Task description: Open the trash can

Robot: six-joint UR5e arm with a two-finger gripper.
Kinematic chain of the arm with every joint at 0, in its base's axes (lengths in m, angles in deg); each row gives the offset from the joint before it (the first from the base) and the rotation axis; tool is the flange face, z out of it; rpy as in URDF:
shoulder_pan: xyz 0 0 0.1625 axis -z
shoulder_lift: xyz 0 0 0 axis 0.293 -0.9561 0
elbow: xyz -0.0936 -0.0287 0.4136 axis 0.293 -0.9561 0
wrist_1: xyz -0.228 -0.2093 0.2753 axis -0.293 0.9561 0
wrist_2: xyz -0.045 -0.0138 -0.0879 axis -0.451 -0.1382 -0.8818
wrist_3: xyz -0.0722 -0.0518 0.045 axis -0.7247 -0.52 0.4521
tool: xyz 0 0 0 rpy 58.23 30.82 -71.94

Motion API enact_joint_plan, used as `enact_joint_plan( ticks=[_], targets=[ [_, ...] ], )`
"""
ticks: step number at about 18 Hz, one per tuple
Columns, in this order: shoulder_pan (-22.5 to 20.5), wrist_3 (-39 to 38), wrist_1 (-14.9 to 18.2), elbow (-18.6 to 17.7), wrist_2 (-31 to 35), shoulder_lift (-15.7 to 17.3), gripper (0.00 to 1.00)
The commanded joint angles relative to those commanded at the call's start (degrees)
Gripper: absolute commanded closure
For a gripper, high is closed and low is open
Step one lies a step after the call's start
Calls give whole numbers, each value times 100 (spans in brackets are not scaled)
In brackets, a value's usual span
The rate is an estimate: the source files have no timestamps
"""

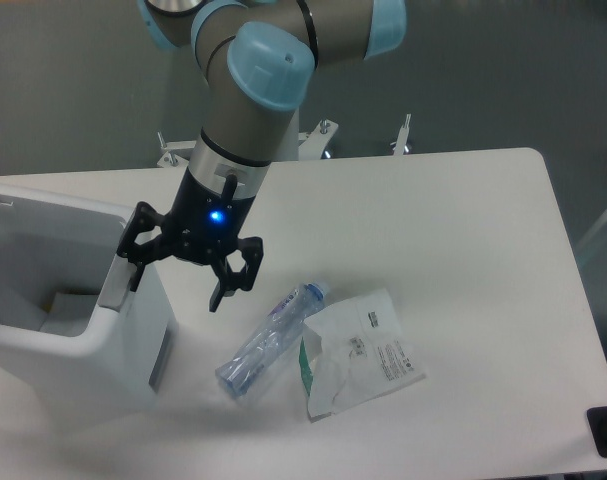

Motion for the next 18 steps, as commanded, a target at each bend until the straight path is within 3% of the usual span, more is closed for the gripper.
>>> enact_joint_plan(
  ticks=[6,11,15,18],
  targets=[
    [-175,70,0,105,0,9,0],
    [-719,280,-62,158,17,-26,0],
    [-1290,965,-79,106,35,-114,0],
    [-1634,1510,-79,97,525,-167,0]
  ],
)
